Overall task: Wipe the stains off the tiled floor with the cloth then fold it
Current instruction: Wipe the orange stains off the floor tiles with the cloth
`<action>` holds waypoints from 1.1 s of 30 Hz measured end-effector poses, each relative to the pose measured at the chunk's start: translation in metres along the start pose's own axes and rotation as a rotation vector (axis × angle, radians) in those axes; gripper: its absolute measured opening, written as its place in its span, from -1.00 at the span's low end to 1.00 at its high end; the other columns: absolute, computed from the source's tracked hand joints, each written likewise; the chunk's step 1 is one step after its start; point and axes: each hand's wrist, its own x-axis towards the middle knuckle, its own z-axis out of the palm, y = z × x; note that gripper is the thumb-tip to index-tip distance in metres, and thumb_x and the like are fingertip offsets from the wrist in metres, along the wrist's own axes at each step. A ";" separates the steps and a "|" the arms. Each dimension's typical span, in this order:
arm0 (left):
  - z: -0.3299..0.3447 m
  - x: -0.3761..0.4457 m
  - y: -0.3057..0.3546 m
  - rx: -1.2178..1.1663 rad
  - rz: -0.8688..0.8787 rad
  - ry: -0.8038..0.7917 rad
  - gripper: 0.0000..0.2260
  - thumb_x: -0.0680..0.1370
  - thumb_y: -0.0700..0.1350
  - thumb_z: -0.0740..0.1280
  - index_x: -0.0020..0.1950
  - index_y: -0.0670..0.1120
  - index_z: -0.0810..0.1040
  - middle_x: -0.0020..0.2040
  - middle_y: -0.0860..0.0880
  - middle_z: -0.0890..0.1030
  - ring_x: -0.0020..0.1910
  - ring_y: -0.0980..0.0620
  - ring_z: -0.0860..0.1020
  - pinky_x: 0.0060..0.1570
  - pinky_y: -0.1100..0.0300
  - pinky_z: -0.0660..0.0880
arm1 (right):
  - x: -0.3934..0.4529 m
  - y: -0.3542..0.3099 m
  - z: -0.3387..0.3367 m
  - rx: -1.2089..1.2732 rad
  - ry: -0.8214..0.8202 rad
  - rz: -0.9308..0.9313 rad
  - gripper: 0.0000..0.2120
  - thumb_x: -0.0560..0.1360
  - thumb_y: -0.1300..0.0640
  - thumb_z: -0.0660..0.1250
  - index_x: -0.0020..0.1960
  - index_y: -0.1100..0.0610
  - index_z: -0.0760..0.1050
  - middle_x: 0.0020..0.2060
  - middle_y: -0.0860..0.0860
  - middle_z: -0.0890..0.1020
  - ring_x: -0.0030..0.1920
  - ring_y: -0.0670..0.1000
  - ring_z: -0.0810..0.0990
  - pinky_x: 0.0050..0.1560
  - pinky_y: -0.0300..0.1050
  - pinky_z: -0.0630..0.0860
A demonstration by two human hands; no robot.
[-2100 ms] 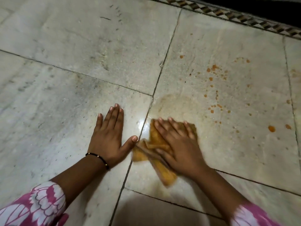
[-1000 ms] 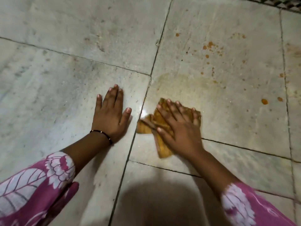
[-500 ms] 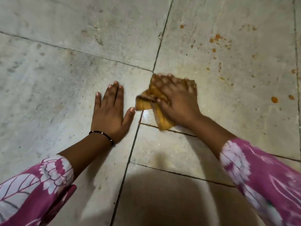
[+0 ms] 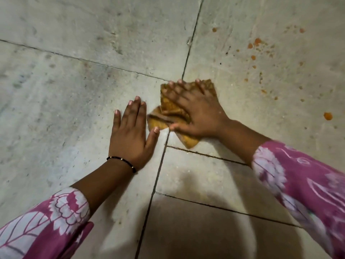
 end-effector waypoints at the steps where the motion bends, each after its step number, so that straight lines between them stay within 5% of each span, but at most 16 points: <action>1: 0.000 0.000 -0.001 0.000 -0.001 0.002 -0.37 0.57 0.20 -0.09 0.55 -0.13 0.03 0.57 -0.09 0.02 0.54 -0.01 -0.04 0.48 -0.04 -0.16 | -0.018 0.002 0.003 -0.002 0.012 -0.036 -0.21 0.43 -0.39 0.10 0.53 -0.04 0.01 0.52 -0.02 0.11 0.51 0.03 0.04 0.46 0.14 -0.11; 4: 0.002 -0.001 0.002 0.018 -0.004 0.002 -0.35 0.56 0.21 -0.08 0.55 -0.14 -0.02 0.57 -0.10 -0.02 0.54 -0.02 -0.06 0.48 -0.03 -0.19 | -0.071 0.030 0.002 0.042 0.040 0.010 -0.29 0.45 -0.30 0.09 0.52 -0.04 0.07 0.50 -0.02 0.19 0.50 0.03 0.13 0.45 0.14 -0.03; 10: 0.002 -0.001 0.004 0.029 -0.008 0.004 -0.32 0.55 0.22 -0.05 0.55 -0.15 -0.02 0.57 -0.11 -0.01 0.54 -0.03 -0.07 0.48 -0.06 -0.18 | -0.021 0.044 0.002 0.102 0.192 0.683 -0.34 0.50 -0.23 0.08 0.53 -0.05 0.03 0.52 0.00 0.15 0.51 0.07 0.07 0.45 0.16 -0.07; 14: 0.002 0.000 0.004 0.031 0.000 -0.001 -0.32 0.54 0.23 -0.06 0.55 -0.14 -0.01 0.57 -0.11 0.00 0.54 -0.02 -0.07 0.48 -0.06 -0.16 | -0.036 -0.014 0.010 0.102 0.131 0.502 -0.35 0.51 -0.22 0.07 0.53 -0.04 0.03 0.51 0.02 0.17 0.50 0.08 0.08 0.43 0.14 -0.07; 17: -0.002 -0.002 0.007 0.009 -0.007 0.020 -0.34 0.54 0.18 -0.04 0.54 -0.18 0.03 0.56 -0.14 0.00 0.53 -0.05 -0.08 0.47 -0.10 -0.15 | -0.124 -0.036 0.012 0.097 0.064 0.352 -0.33 0.49 -0.24 0.09 0.53 -0.08 0.02 0.51 -0.05 0.16 0.50 0.01 0.09 0.45 0.09 -0.05; 19: -0.004 -0.004 0.022 -0.024 0.043 0.038 -0.39 0.55 0.09 0.01 0.52 -0.21 0.07 0.56 -0.17 0.02 0.53 -0.09 -0.08 0.45 -0.14 -0.14 | -0.194 -0.026 0.011 0.088 0.047 0.418 -0.33 0.47 -0.27 0.09 0.52 -0.06 0.08 0.50 -0.05 0.18 0.49 0.01 0.14 0.45 0.12 0.03; 22: 0.003 -0.002 0.059 0.012 0.282 -0.020 -0.38 0.55 0.12 0.04 0.53 -0.18 0.07 0.55 -0.16 0.03 0.53 -0.09 -0.07 0.43 -0.10 -0.22 | -0.245 0.017 0.004 0.078 0.122 0.855 -0.32 0.45 -0.26 0.08 0.49 0.02 0.18 0.45 0.06 0.31 0.44 0.14 0.26 0.40 0.20 0.12; 25: 0.016 0.011 0.095 0.119 0.583 -0.105 -0.33 0.54 0.25 0.00 0.54 -0.13 0.11 0.55 -0.11 0.07 0.52 -0.05 -0.02 0.43 -0.09 -0.28 | -0.198 0.037 0.003 0.087 0.243 1.320 -0.31 0.44 -0.21 0.05 0.49 0.10 0.18 0.44 0.16 0.30 0.42 0.23 0.23 0.39 0.23 0.08; 27: 0.021 0.020 0.104 0.183 0.674 -0.147 -0.30 0.53 0.29 -0.04 0.54 -0.12 0.11 0.55 -0.09 0.09 0.52 -0.03 -0.01 0.43 -0.12 -0.26 | -0.156 0.028 0.006 0.108 0.246 1.219 -0.34 0.45 -0.18 0.05 0.46 0.15 0.26 0.41 0.20 0.35 0.40 0.23 0.27 0.38 0.20 0.10; 30: 0.024 0.023 0.102 0.193 0.673 -0.184 -0.28 0.53 0.31 -0.08 0.54 -0.13 0.08 0.55 -0.09 0.09 0.52 -0.03 0.02 0.45 -0.15 -0.12 | -0.160 0.004 0.014 0.071 0.156 0.785 -0.35 0.50 -0.16 0.09 0.52 0.05 0.11 0.49 0.05 0.23 0.48 0.06 0.15 0.42 0.09 -0.01; 33: 0.023 0.021 0.102 0.164 0.668 -0.205 -0.29 0.53 0.30 -0.07 0.54 -0.12 0.07 0.55 -0.08 0.07 0.52 -0.02 0.02 0.45 -0.13 -0.05 | -0.227 -0.001 0.014 0.050 0.133 0.803 -0.36 0.51 -0.18 0.07 0.53 0.00 0.05 0.51 0.00 0.18 0.50 0.02 0.10 0.44 0.10 -0.03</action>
